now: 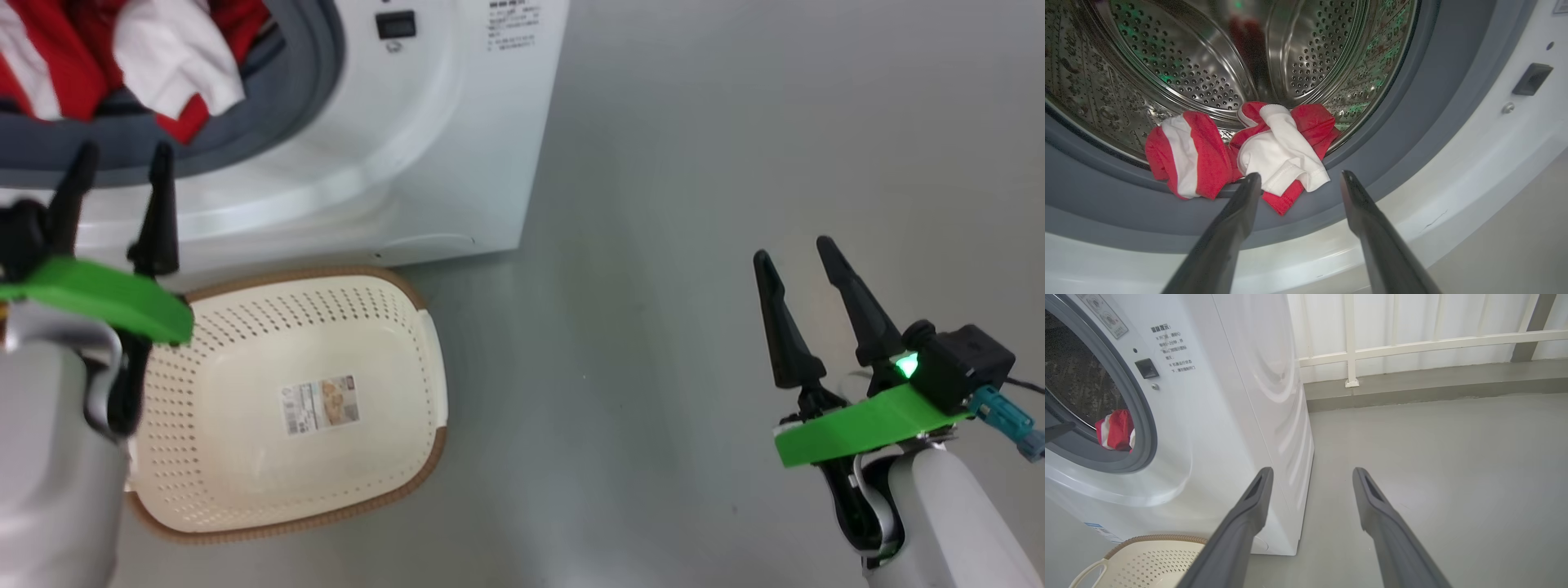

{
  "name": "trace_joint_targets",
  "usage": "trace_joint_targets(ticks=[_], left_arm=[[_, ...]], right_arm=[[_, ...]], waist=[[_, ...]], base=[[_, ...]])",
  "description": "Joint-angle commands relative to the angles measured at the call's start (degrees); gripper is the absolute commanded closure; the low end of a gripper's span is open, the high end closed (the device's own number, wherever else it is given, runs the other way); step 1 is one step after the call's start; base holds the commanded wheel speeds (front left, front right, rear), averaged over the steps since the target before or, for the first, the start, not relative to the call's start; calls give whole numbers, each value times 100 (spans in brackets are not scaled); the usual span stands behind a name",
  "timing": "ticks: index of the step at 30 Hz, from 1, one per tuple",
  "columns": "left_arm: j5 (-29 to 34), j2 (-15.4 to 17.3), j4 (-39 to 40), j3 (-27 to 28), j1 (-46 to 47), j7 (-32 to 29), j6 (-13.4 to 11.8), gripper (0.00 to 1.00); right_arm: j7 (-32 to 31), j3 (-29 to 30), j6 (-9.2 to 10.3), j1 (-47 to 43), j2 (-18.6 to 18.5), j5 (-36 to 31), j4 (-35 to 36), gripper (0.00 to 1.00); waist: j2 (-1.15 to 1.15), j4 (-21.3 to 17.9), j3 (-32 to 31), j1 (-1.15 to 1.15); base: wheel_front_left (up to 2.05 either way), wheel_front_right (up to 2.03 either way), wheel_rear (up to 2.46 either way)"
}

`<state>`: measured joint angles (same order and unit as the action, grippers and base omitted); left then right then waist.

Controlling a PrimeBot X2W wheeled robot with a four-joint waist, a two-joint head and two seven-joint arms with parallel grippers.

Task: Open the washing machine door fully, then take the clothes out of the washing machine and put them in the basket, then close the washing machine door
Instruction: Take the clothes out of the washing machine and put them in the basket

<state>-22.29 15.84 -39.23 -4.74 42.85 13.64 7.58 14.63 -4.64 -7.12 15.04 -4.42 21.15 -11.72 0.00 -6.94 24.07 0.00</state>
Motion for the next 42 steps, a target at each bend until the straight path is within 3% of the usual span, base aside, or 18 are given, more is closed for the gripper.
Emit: trace_joint_targets(ticks=[1, 19, 37, 38, 39, 42], left_arm=[[-152, 343, -128, -1, 407, -68, -9, 0], [-1120, 1035, -1827, -944, 2450, -594, -9, 0], [-1454, 1358, -2660, -1584, 3270, -594, -9, 0], [-1474, 1353, -2677, -1615, 3293, -580, -9, 54], [-1489, 1346, -2685, -1657, 3307, -570, -9, 100], [-1557, 1320, -2703, -1765, 3326, -510, -9, 100]], right_arm=[[37, -128, -36, 120, 30, -14, 166, 0], [37, -275, -36, 462, 118, 4, 230, 0], [37, -394, -36, 603, 152, 69, 339, 0], [37, -397, -36, 605, 153, 79, 342, 0], [37, -397, -36, 605, 153, 87, 343, 0], [37, -387, -36, 600, 153, 105, 337, 0]], waist=[[0, -150, 289, 0], [0, -456, 978, 0], [0, -729, 1401, 0], [0, -733, 1406, 0], [0, -734, 1407, 0], [0, -725, 1393, 0]], base=[[0, 0, 0], [0, 0, 0], [0, 0, 0], [0, 0, 0], [0, 0, 0], [0, 0, 0]])
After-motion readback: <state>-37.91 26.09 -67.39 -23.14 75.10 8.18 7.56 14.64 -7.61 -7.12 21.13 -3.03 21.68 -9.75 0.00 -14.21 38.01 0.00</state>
